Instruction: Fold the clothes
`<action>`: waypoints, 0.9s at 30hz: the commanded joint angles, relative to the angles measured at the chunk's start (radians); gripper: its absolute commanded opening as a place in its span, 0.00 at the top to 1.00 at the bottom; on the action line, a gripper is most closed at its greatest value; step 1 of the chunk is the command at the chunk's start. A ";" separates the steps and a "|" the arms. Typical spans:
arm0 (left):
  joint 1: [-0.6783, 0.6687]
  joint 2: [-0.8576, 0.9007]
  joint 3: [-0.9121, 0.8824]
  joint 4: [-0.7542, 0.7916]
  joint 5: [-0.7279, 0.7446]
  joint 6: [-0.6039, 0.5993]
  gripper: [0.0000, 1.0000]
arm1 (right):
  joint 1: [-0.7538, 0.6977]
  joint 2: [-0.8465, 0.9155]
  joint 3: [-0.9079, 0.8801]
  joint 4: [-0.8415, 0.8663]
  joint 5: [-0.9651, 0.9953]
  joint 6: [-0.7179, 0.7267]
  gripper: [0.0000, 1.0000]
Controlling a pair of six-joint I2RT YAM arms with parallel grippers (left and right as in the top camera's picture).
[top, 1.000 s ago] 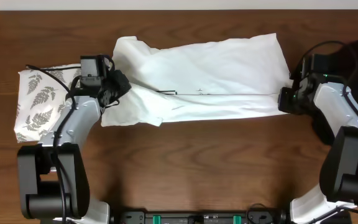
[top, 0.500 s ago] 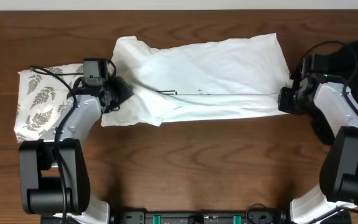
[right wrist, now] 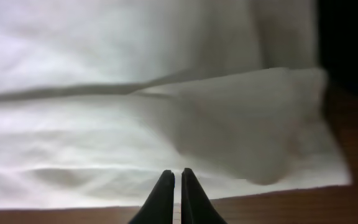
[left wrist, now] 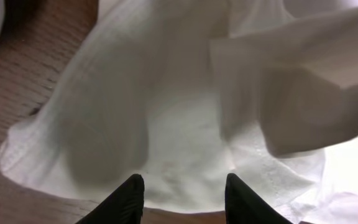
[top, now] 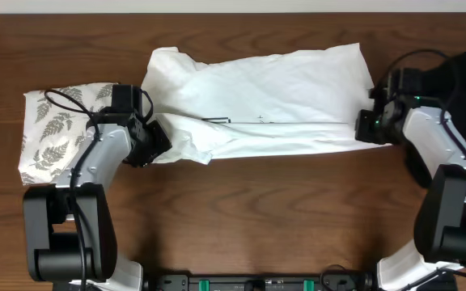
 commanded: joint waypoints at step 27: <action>0.003 -0.020 -0.090 0.092 -0.103 0.039 0.48 | 0.020 0.248 -0.001 0.061 0.057 -0.056 0.84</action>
